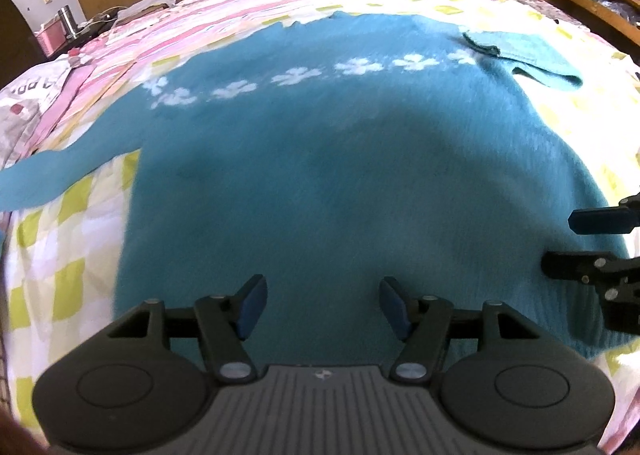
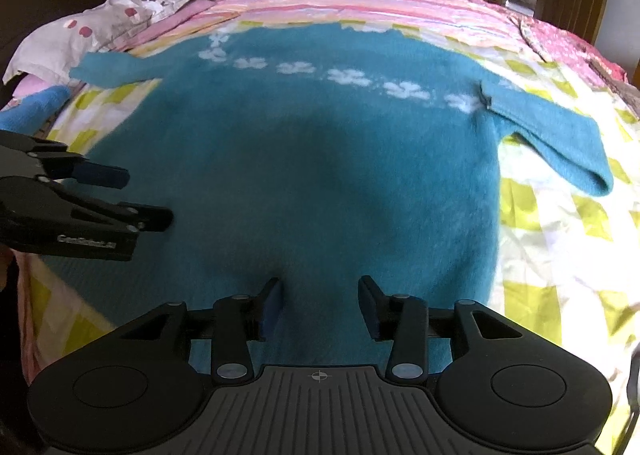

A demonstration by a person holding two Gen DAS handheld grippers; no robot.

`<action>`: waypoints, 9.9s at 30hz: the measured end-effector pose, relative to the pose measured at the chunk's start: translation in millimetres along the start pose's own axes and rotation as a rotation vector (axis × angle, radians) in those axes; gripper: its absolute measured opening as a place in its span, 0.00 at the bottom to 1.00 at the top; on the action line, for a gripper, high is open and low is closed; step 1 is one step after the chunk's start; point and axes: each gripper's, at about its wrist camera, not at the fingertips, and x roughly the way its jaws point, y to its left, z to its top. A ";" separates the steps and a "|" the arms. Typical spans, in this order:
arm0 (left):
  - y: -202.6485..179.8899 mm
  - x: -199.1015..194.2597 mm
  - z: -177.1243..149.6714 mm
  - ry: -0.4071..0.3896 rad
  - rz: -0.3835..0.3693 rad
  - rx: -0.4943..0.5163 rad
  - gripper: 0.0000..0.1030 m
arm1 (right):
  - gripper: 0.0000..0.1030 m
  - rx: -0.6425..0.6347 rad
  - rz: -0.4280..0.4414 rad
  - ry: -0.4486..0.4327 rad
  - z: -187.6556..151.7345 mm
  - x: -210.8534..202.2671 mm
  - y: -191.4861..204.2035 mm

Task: Fold small clothes
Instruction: 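Lower the hem onto the bed and open the right gripper, then move the right gripper to the sleeve cuff and grasp it, then lift the sleeve with the right gripper and carry it across the body, then lay the sleeve across the sweater body toward the other sleeve, then open the right gripper to release the sleeve while the left tool moves toward the other sleeve, then grasp the other sleeve's ribbed cuff with the left gripper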

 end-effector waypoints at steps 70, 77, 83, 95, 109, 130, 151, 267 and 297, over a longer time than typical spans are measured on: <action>-45.3 62.1 84.0 -0.078 -0.244 -0.044 0.67 | 0.12 -0.023 -0.386 -0.214 107.5 83.3 -128.0; -34.4 58.7 77.5 -0.086 -0.254 -0.072 0.67 | 0.09 0.060 -0.366 -0.222 116.5 77.1 -143.4; -31.8 61.7 77.3 -0.091 -0.267 -0.085 0.67 | 0.24 -0.046 -0.345 -0.211 109.4 84.1 -136.5; -33.1 64.0 77.6 -0.097 -0.281 -0.095 0.71 | 0.41 -0.168 -0.385 -0.191 88.0 87.3 -136.8; -30.1 64.6 74.8 -0.106 -0.297 -0.093 0.71 | 0.26 -0.002 -0.369 -0.165 106.7 102.3 -151.9; 22.2 56.9 65.2 -0.125 -0.223 -0.179 0.71 | 0.11 0.372 -0.162 -0.256 163.8 104.5 -120.8; 63.3 60.0 49.3 -0.161 -0.175 -0.240 0.71 | 0.11 0.385 -0.006 -0.255 197.5 161.2 -27.6; 231.2 26.3 9.0 -0.348 0.198 -0.699 0.76 | 0.28 0.192 0.178 -0.322 187.5 192.6 50.7; 356.3 88.7 15.4 -0.343 0.382 -0.946 0.63 | 0.30 0.159 0.171 -0.373 174.8 190.8 65.1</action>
